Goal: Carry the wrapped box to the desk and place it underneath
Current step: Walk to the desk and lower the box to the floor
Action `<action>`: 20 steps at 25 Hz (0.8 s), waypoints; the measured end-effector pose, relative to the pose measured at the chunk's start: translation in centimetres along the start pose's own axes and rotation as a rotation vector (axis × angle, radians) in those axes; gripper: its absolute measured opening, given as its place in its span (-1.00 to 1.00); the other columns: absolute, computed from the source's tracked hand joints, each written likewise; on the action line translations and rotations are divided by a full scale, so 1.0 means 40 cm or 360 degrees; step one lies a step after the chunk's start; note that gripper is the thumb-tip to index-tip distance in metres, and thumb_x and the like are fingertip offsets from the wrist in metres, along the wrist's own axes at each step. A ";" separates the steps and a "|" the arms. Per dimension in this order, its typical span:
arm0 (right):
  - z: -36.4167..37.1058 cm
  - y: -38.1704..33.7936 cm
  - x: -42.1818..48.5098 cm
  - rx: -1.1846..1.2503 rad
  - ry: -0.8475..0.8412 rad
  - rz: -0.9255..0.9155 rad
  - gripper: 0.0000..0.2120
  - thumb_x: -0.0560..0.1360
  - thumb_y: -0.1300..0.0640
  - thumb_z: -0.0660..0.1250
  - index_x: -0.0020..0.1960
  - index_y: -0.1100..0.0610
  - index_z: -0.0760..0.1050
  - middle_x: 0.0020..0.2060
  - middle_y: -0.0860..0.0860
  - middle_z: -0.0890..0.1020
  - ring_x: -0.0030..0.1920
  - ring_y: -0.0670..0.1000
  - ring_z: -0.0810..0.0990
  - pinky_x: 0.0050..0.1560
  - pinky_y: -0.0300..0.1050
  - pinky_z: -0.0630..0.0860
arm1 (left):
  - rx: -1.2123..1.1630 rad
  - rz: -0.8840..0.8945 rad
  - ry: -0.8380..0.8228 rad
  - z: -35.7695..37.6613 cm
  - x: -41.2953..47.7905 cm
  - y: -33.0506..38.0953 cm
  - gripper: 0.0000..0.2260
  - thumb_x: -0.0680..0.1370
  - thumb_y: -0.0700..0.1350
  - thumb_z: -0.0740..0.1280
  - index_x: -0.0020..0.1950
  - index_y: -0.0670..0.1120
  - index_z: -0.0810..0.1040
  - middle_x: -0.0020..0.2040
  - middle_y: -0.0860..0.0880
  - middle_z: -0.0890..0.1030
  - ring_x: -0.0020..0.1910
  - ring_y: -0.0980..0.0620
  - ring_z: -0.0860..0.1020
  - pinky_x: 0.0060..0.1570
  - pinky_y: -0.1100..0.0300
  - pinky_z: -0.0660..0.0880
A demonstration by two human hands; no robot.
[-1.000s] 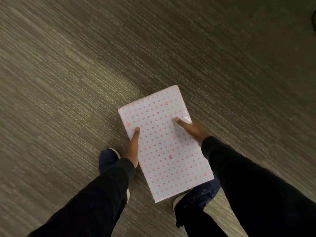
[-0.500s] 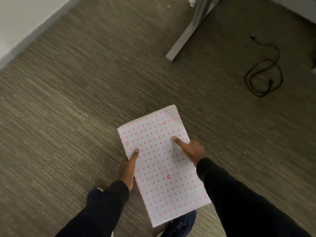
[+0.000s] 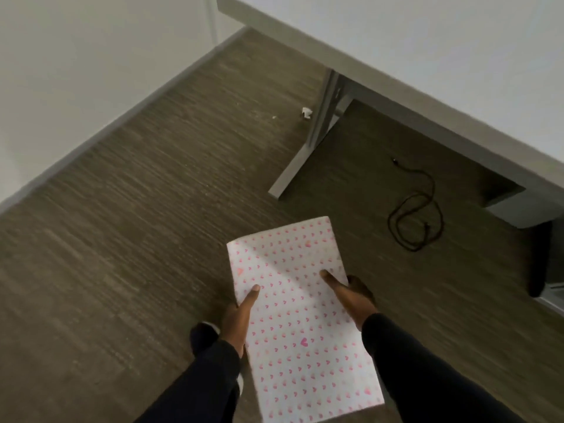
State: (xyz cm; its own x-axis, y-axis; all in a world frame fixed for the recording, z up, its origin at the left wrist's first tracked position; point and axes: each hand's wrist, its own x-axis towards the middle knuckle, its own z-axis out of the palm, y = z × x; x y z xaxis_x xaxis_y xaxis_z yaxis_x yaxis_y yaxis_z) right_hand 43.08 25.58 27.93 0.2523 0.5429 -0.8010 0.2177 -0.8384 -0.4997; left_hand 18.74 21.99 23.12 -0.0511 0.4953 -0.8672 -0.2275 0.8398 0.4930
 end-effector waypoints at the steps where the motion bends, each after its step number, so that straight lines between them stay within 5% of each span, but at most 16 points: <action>1: -0.002 -0.024 0.026 -0.0054 0.0043 0.0016 -0.16 0.25 -0.54 0.40 0.34 -0.03 0.45 0.23 0.02 0.61 0.09 0.09 0.60 0.20 0.10 0.55 | -0.0033 -0.0005 -0.0034 0.010 0.018 0.028 -0.43 0.43 0.25 0.48 0.30 -0.08 0.60 0.09 -0.08 0.72 0.06 -0.13 0.68 -0.08 0.00 0.57; 5: -0.005 -0.143 0.133 -0.0126 0.0219 0.0048 -0.14 0.29 -0.52 0.38 0.38 0.03 0.47 0.11 0.04 0.62 0.01 0.10 0.62 0.17 0.08 0.58 | -0.0034 -0.0060 -0.0250 0.048 0.127 0.169 -0.61 0.56 0.11 0.42 0.31 -0.06 0.57 0.09 -0.07 0.69 0.03 -0.07 0.65 -0.16 0.09 0.51; 11: -0.002 -0.255 0.426 -0.0122 0.0336 0.0032 -0.01 0.28 -0.55 0.36 0.47 0.11 0.41 0.37 0.12 0.54 0.25 0.20 0.56 0.24 0.06 0.51 | 0.0212 0.0031 -0.0335 0.117 0.439 0.298 -0.39 0.45 0.29 0.46 0.39 -0.02 0.56 0.19 -0.08 0.68 0.12 -0.12 0.64 -0.08 0.00 0.58; 15: -0.030 -0.266 0.682 -0.0135 0.0392 -0.0034 0.06 0.24 -0.59 0.33 0.51 0.09 0.35 0.41 0.11 0.50 0.31 0.22 0.53 0.31 0.13 0.48 | 0.0366 0.0162 -0.0435 0.228 0.671 0.324 -0.20 0.32 0.43 0.48 0.45 0.05 0.49 0.30 -0.02 0.61 0.25 -0.09 0.56 0.23 -0.08 0.50; 20: -0.125 -0.246 0.977 -0.0064 0.0395 -0.0206 -0.01 0.31 -0.53 0.34 0.54 0.05 0.31 0.45 0.07 0.46 0.36 0.19 0.49 0.33 0.09 0.45 | 0.0475 0.0372 -0.0486 0.392 0.949 0.333 -0.16 0.27 0.41 0.54 0.44 0.03 0.50 0.28 -0.03 0.63 0.22 -0.06 0.59 0.07 0.03 0.56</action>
State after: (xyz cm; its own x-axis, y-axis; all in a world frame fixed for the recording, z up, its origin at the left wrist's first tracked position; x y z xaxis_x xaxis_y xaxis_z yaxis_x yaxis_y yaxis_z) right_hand 55.52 55.27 3.20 0.4421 0.6446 -0.6238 0.2989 -0.7615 -0.5751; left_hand 29.00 55.45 -2.13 0.2304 0.6835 -0.6927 0.0473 0.7031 0.7095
